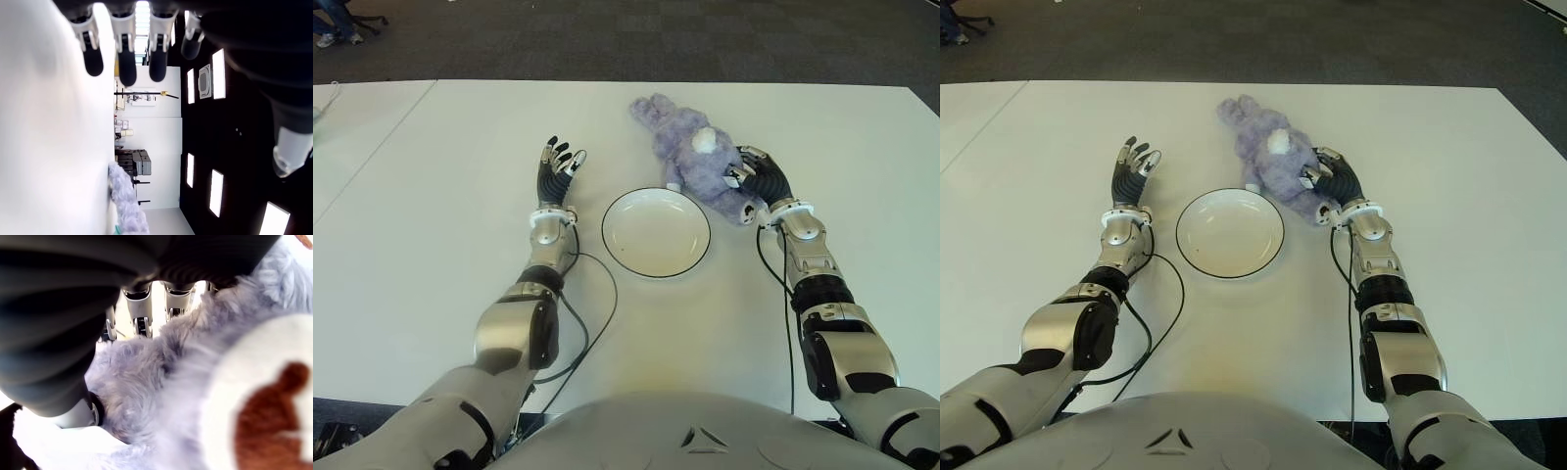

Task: Put the doll into the plate.

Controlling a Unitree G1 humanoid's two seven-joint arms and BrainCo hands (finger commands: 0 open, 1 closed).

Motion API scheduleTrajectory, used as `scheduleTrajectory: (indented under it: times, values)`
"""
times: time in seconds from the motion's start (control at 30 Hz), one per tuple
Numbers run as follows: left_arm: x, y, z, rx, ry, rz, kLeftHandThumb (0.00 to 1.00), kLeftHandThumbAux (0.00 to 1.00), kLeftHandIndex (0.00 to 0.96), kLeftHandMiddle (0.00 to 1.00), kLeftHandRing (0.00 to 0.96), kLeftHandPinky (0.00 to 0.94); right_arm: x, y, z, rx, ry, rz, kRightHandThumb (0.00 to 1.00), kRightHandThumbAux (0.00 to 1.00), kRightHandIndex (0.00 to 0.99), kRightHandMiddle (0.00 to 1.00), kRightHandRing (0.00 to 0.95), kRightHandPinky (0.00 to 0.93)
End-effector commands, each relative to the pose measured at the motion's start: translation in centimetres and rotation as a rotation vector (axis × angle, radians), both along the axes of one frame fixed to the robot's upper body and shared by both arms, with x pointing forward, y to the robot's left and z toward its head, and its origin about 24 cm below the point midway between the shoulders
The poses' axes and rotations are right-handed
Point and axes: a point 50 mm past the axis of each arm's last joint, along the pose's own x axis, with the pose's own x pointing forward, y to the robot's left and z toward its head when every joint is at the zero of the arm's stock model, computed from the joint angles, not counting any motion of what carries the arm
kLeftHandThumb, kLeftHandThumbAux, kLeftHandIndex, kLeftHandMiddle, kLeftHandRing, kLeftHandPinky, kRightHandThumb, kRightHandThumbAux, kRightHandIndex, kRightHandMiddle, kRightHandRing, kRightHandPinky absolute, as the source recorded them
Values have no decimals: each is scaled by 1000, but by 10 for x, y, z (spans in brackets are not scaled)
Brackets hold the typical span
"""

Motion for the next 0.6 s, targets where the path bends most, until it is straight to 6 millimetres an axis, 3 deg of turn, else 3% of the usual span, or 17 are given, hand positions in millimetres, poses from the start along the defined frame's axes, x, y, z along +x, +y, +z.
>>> scheduleTrajectory:
  times: [0.03,0.6]
  values:
    - [-82,-5,-93,-88,472,36,0,531,71,177,178,162,-17,-14,-15,53,17,-85,712,715,440,861,879,877]
    - [-81,-5,-93,-76,486,36,0,536,69,176,178,159,-23,-16,6,34,-211,-103,709,715,439,874,886,880]
